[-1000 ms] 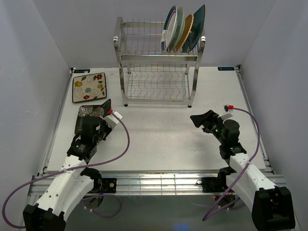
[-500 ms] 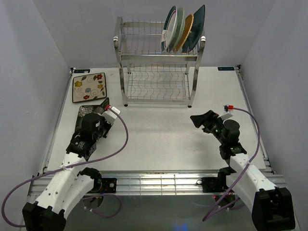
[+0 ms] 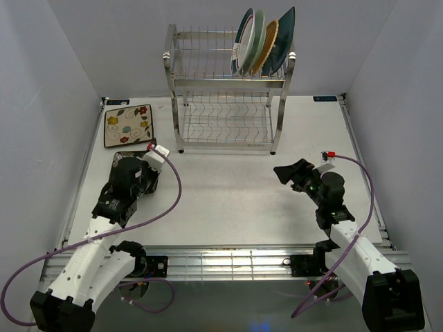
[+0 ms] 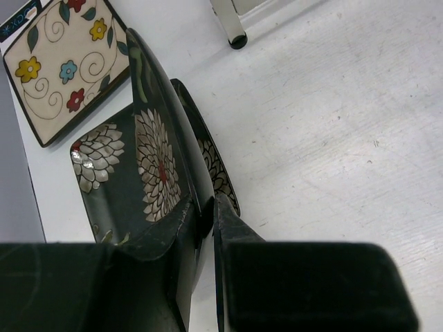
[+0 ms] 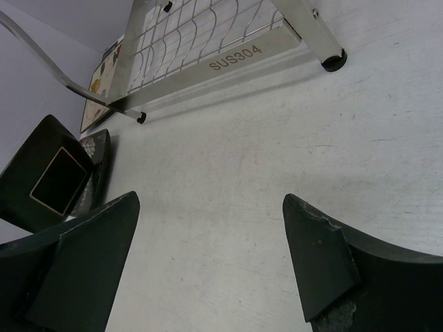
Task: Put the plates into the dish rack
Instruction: Pick up the plate at the center of the board, then insert the plate into the dish rack.
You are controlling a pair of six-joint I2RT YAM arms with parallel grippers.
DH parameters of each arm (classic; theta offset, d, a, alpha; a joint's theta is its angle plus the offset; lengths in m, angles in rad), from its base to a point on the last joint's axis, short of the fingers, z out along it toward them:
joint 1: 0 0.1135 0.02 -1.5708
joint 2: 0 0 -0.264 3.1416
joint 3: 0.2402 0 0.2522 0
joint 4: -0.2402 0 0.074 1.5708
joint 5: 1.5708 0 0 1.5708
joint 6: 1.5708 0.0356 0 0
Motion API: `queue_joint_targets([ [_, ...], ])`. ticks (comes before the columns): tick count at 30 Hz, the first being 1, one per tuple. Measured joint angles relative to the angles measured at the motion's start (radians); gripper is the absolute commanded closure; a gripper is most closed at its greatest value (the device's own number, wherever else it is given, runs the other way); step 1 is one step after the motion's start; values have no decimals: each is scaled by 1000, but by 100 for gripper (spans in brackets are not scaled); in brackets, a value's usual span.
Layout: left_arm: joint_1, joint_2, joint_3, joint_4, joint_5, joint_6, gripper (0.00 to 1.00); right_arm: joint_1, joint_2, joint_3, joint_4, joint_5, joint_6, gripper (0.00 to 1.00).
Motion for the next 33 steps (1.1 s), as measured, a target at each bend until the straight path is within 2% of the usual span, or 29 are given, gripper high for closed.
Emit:
queue_joint_targets([
  [12, 0, 20, 50, -4, -23, -45, 100, 0, 2, 2, 0, 0, 0, 10],
  [33, 0, 126, 254, -64, 6, -90, 100, 0, 10, 13, 0, -7, 0, 10],
])
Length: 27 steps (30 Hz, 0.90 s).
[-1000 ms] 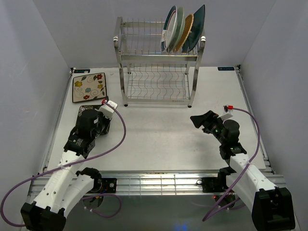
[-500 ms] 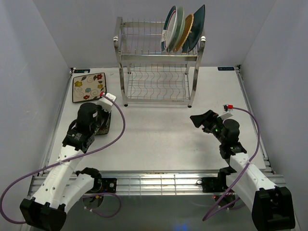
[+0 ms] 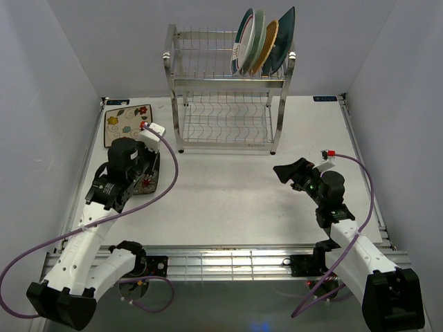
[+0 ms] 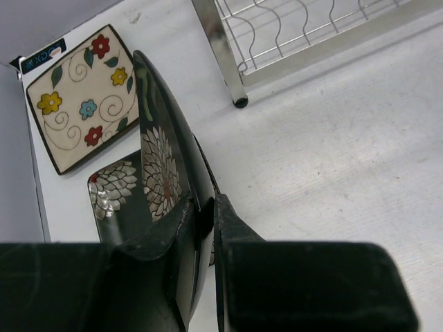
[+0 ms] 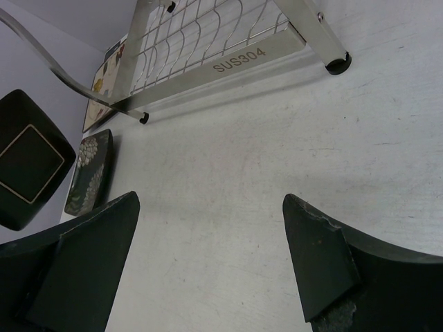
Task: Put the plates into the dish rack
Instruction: Insert the plate into the dish rack.
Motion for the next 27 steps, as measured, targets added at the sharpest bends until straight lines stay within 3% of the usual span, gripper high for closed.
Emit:
queue_joint_targets([
  [27, 0, 83, 500, -142, 280, -175, 100, 0, 13, 0, 2, -1, 2, 10],
])
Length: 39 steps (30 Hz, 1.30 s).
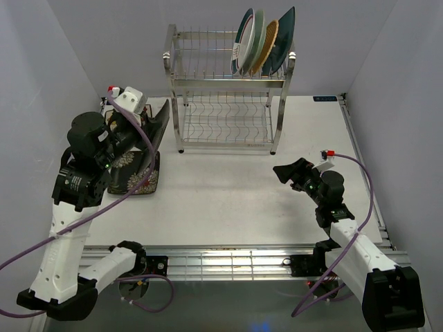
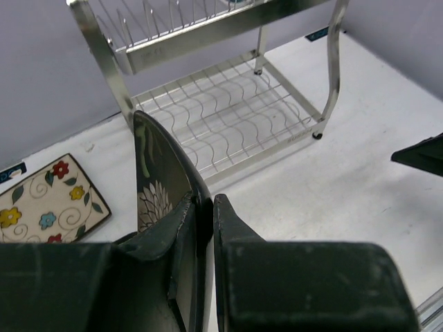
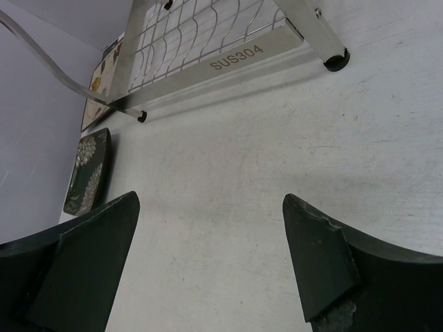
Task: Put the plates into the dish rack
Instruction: Insert the plate into the dish rack.
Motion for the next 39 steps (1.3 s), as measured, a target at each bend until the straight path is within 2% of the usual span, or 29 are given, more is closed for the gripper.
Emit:
queue_joint_targets([
  [14, 0, 138, 244, 13, 119, -151, 100, 0, 31, 0, 4, -7, 3, 10],
  [31, 0, 491, 641, 53, 208, -339, 100, 0, 59, 2, 26, -30, 8, 10],
  [39, 0, 536, 729, 105, 224, -426, 100, 0, 70, 3, 31, -34, 15, 10],
])
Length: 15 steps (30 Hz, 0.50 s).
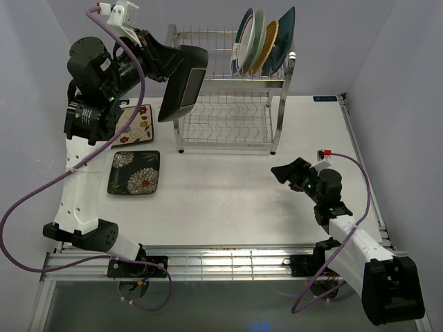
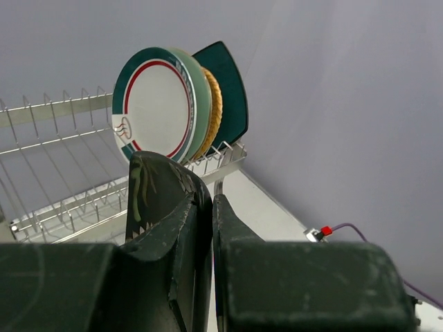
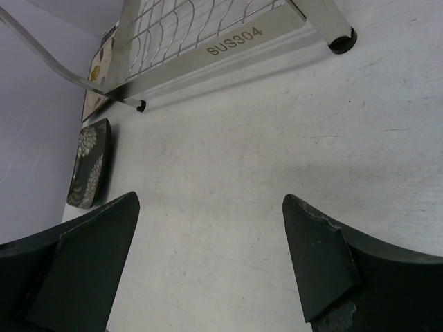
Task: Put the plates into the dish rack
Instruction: Insert the plate into the dish rack.
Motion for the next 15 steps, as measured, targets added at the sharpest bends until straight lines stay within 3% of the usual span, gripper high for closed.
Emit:
queue_joint_targets([
  [15, 0, 101, 64, 203, 48, -196, 100, 0, 28, 5, 38, -34, 11, 8],
])
